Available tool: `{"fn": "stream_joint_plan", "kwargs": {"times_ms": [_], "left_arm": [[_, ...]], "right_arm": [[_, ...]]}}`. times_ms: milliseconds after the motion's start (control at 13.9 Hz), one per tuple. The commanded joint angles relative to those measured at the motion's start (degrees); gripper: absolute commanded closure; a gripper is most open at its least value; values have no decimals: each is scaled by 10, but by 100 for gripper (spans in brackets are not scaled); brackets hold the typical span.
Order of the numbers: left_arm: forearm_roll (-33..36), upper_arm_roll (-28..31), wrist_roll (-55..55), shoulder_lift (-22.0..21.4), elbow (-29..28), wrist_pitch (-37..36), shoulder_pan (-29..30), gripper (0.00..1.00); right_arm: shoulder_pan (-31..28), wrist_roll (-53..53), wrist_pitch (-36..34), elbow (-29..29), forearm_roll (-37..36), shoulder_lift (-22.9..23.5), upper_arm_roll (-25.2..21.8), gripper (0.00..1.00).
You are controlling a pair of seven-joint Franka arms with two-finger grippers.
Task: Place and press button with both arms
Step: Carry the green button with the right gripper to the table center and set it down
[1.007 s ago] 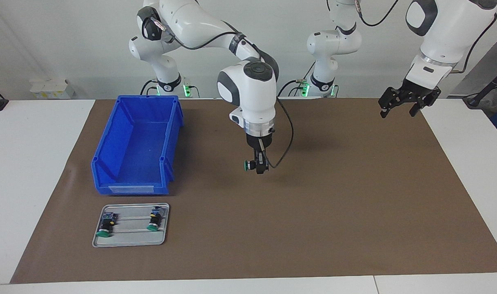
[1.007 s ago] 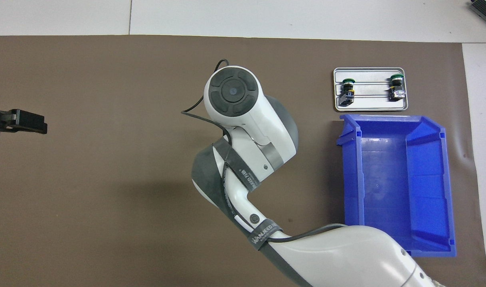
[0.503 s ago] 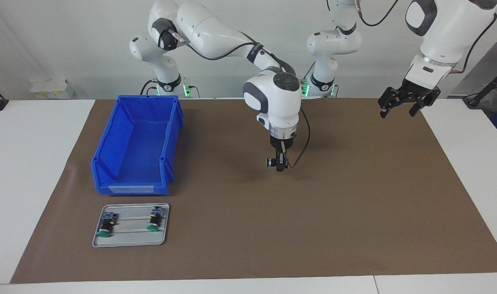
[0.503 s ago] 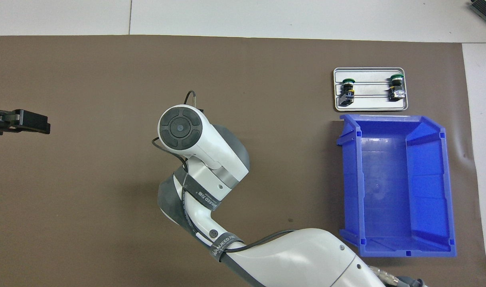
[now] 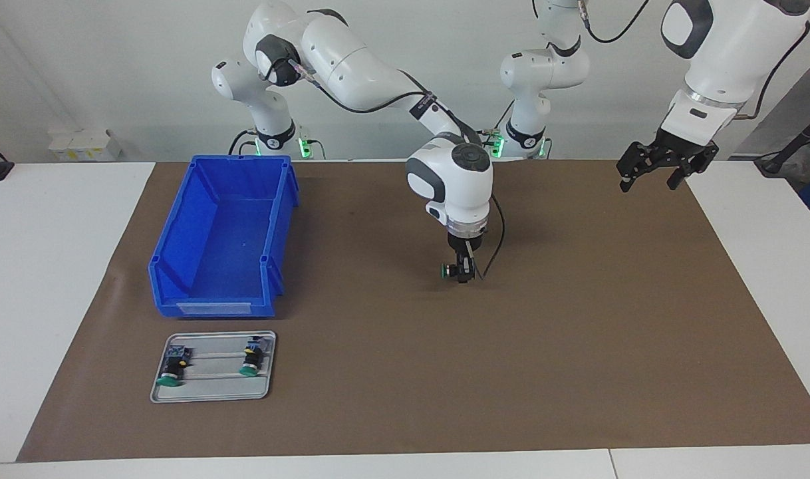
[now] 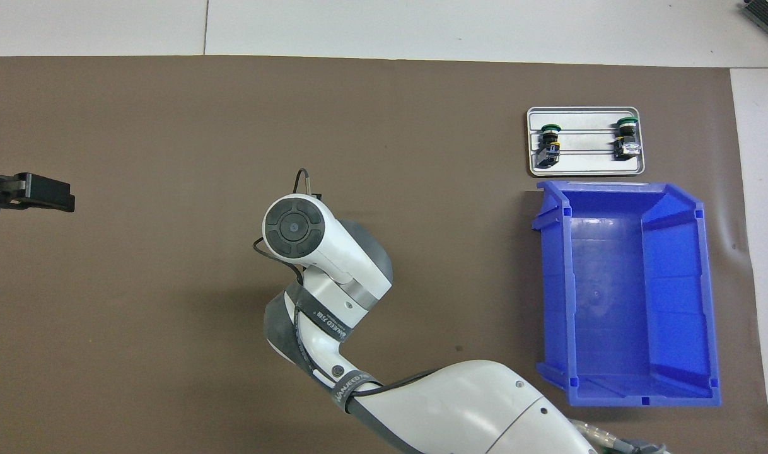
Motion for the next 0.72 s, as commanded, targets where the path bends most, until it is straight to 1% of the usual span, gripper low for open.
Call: {"fn": "stream_joint_plan", "kwargs": {"times_ms": [0, 72, 144, 216, 288, 359, 431, 647], "left_arm": [[8, -1, 0, -17, -18, 10, 2, 0], [8, -1, 2, -17, -18, 9, 2, 0], [8, -1, 0, -18, -19, 6, 1, 0], [8, -2, -1, -18, -19, 5, 0, 0], [8, -2, 0, -18, -19, 4, 0, 0], [8, -2, 0, -18, -19, 6, 1, 0], [8, -2, 2, -18, -21, 10, 1, 0], [8, -3, 0, -17, -20, 19, -7, 0]], "right_arm": [[2, -17, 57, -99, 10, -52, 5, 100], [2, -17, 66, -108, 10, -55, 5, 100], [1, -18, 63, -107, 11, -56, 6, 98], [1, -17, 63, -106, 12, -55, 6, 53], [1, -18, 58, -102, 12, -55, 11, 45], [1, -17, 55, -99, 12, -56, 12, 13], [0, -18, 54, -99, 13, -57, 14, 3], [-11, -26, 47, -102, 13, -82, 14, 2]]}}
